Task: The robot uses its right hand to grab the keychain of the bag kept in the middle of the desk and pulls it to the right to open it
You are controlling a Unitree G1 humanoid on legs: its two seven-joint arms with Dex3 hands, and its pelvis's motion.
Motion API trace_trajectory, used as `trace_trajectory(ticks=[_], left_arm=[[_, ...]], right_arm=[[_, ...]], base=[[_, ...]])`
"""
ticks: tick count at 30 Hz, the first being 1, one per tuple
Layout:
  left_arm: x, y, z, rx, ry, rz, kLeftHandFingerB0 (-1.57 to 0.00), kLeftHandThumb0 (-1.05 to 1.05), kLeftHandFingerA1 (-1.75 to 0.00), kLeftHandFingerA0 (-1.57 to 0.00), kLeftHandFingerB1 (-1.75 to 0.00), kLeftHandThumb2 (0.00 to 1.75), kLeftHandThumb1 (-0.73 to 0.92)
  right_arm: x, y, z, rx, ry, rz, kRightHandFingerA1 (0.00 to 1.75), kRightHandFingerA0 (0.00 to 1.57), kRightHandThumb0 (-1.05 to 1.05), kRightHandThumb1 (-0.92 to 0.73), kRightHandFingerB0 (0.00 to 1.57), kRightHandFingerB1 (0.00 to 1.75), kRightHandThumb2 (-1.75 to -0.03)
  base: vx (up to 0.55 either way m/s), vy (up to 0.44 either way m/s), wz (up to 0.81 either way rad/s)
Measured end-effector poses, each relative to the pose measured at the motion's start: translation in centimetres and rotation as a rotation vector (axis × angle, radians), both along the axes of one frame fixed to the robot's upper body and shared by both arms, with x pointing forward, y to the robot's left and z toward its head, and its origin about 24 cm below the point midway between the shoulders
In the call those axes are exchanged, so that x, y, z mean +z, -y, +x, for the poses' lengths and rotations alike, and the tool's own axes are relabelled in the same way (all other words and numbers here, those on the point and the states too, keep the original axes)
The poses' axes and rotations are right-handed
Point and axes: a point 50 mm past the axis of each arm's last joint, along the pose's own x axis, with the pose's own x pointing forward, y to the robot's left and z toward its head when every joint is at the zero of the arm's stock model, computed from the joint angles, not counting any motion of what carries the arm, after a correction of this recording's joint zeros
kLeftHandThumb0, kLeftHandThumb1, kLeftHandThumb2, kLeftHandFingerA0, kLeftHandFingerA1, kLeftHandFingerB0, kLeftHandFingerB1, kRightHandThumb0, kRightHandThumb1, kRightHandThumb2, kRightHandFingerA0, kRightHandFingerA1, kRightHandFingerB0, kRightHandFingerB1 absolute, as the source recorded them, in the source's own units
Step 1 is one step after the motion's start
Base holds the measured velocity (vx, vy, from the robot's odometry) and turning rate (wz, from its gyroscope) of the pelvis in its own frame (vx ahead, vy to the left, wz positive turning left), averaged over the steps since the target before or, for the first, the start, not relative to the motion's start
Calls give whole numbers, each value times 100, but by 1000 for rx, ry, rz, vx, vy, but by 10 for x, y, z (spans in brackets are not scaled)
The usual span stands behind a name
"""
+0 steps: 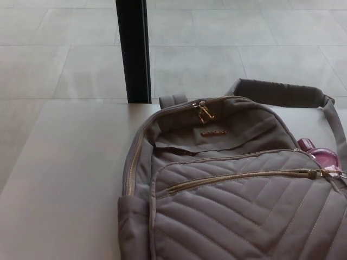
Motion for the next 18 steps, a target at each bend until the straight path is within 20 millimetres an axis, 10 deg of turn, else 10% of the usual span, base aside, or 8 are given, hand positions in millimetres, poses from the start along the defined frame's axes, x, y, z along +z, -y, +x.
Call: trace_trajectory(ticks=[1, 3, 5, 6, 8, 11, 12, 18], left_arm=[[0, 0, 0, 0, -1, 0, -47, -89, -56, -52, -40, 75, 92], [0, 0, -1, 1, -1, 0, -41, -84, -62, -47, -52, 116, 76], [0, 0, -1, 1, -1, 0, -47, -89, -56, -51, -39, 75, 92], [0, 0, 0, 1, -1, 0, -48, -90, -53, -50, -39, 73, 92], [0, 0, 0, 1, -1, -1, -46, -90, -54, -51, -39, 75, 92], [0, 0, 0, 1, 0, -1, -40, -96, -58, -47, -44, 96, 79], [0, 0, 0, 0, 1, -1, -44, -88, -53, -50, -38, 76, 92], [0, 0, 0, 0, 0, -1, -47, -88, -53, -49, -39, 75, 92]], right_arm=[[-1, 0, -1, 0, -4, 1, 168, 89, -20, -66, 73, 103, -73], [-5, -1, -2, 3, -16, 15, 161, 87, -27, -70, 68, 73, -65], [-6, -4, -4, 14, -39, 18, 114, 97, -48, -54, 35, 49, -85], [-7, -6, -4, 21, -51, 21, 66, 71, -67, -65, 17, 27, -60], [-10, -11, -7, 42, -87, 17, 53, 24, -82, -51, 0, 12, -92], [-10, -19, -11, 67, -123, 8, 36, 8, -96, -64, 0, 0, -58], [-10, -22, -12, 74, -134, 6, 18, 2, -100, -57, 0, 0, -99], [-5, -31, -17, 99, -187, -12, 8, 5, -103, -58, 0, 0, -101]], base=[[0, 0, 0], [0, 0, 0], [0, 0, 0], [0, 0, 0], [0, 0, 0], [0, 0, 0], [0, 0, 0], [0, 0, 0]])
